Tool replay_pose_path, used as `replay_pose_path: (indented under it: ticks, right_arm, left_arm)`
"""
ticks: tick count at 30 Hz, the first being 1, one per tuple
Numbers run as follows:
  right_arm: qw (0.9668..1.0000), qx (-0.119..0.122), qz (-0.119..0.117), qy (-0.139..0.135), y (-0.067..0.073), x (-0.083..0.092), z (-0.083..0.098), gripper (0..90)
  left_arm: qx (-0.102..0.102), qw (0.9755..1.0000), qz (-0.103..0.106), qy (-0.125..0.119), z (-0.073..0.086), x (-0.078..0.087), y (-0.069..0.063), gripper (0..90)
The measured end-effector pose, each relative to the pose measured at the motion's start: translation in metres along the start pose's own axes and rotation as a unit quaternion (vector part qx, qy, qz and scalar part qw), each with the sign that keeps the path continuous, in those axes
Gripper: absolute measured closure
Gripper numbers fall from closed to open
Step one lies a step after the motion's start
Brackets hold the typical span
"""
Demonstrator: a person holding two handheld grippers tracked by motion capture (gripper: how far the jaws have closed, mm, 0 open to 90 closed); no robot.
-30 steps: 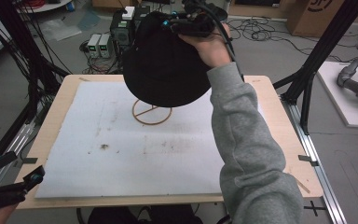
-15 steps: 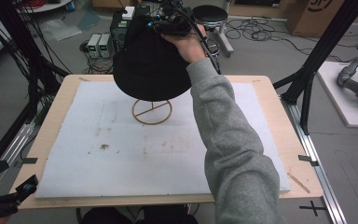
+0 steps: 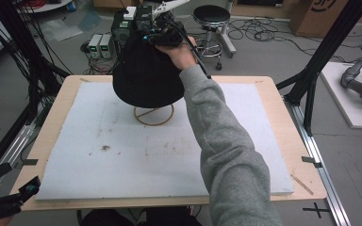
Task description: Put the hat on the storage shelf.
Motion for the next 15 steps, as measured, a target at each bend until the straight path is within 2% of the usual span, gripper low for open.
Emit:
replay_pose_path:
  ticks: [6,11,13,15]
  right_arm:
    - [0.9994,-0.031,-0.015,0.004,-0.001,-0.012,0.025,83.4]
    - [0.9988,-0.045,-0.018,-0.004,-0.001,-0.015,0.034,80.1]
    - [0.9991,-0.041,-0.013,-0.004,-0.001,-0.015,0.034,69.3]
    - [0.9988,-0.047,-0.010,-0.009,-0.001,-0.013,0.033,50.1]
  left_arm:
    - [0.001,1.0000,0.003,0.006,0.002,-0.005,-0.001,2.4]
    - [0.002,0.9999,0.006,0.008,0.002,-0.009,-0.001,2.4]
    - [0.002,0.9999,0.008,0.009,0.002,-0.011,-0.001,2.4]
    - [0.001,0.9999,0.009,0.010,0.002,-0.013,-0.001,2.4]
Point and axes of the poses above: each handheld gripper's, and its own axes: x roughly backward along the jaws, z roughly out of its underside, y roughly to its left, the point moved 2 cm from there along -x, roughly forward along the jaws, and after that the axes turned 2 degrees about x, right-handed, at the moved point
